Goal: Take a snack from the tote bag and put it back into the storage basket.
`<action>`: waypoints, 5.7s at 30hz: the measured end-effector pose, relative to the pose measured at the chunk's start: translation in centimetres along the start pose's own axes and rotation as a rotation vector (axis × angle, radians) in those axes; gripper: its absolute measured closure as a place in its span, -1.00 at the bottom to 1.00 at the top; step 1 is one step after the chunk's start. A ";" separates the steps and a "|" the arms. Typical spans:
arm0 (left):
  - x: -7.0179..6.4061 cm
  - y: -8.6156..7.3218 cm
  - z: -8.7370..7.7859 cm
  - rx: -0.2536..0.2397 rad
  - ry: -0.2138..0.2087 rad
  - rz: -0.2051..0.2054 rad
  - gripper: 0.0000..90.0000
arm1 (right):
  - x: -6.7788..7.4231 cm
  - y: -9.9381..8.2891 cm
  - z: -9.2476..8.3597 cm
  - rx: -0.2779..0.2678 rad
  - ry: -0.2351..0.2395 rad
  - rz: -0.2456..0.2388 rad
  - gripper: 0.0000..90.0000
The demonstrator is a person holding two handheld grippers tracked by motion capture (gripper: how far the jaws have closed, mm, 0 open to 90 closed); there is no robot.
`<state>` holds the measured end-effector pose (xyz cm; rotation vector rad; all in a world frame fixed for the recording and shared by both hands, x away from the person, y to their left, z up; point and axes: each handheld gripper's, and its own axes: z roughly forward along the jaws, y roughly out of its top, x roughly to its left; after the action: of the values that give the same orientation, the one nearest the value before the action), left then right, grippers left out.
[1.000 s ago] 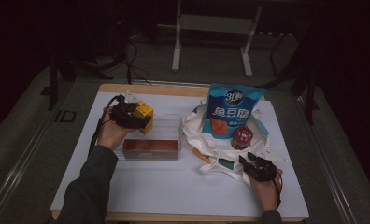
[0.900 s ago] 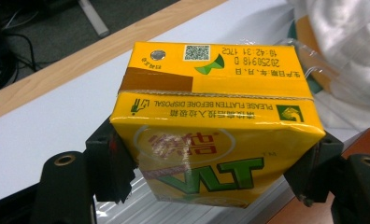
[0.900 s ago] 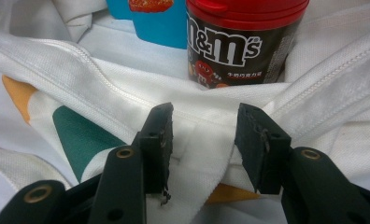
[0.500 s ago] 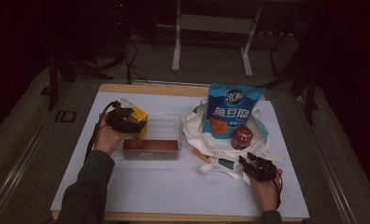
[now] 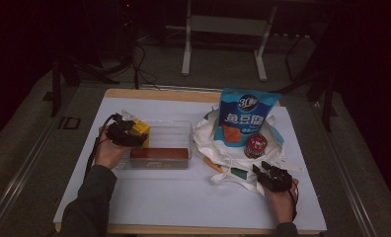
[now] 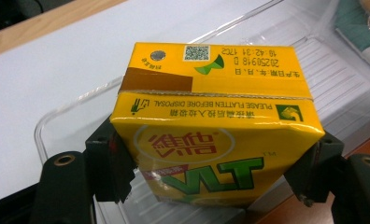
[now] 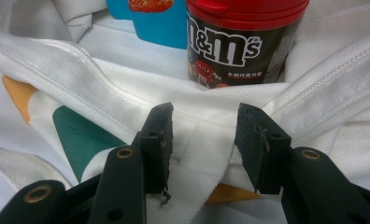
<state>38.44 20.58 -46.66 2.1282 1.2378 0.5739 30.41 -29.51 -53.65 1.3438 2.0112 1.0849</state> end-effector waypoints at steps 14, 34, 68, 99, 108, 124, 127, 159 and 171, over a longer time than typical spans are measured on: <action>0.2 -1.2 -1.0 0.035 0.009 -0.016 -0.41 | 0.0 0.0 0.0 0.000 0.000 0.000 0.25; -0.2 -2.8 -2.8 -0.010 0.033 -0.113 -0.42 | 0.0 0.0 0.0 0.000 0.000 0.000 0.25; -0.8 -3.6 -4.0 -0.006 0.075 -0.158 -0.42 | 0.0 0.0 0.0 0.000 0.000 -0.002 0.25; -0.8 -2.6 -6.4 -0.117 0.085 -0.124 -0.45 | 0.0 0.0 0.0 0.000 0.000 -0.001 0.25; -1.8 -1.3 -7.0 -0.155 0.030 -0.075 -0.38 | 0.0 0.0 0.0 0.000 0.001 0.001 0.25; -4.8 0.2 -6.9 -0.228 -0.161 0.000 -0.38 | 0.1 0.0 0.0 0.004 -0.003 -0.004 0.25; -5.3 0.4 -6.7 -0.233 -0.191 0.006 -0.38 | 0.1 0.1 0.0 0.005 -0.009 -0.014 0.25; -11.4 -1.3 -4.3 -0.292 -0.361 0.169 0.01 | 0.2 2.4 0.5 0.158 -0.017 -0.028 0.22; -13.5 -2.7 -2.6 -0.280 -0.376 0.225 0.07 | 0.0 3.6 -0.2 0.152 0.000 -0.050 0.30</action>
<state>28.80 10.48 -47.48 2.0274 0.6770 0.3881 32.20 -28.85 -50.55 1.3590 2.1521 0.9259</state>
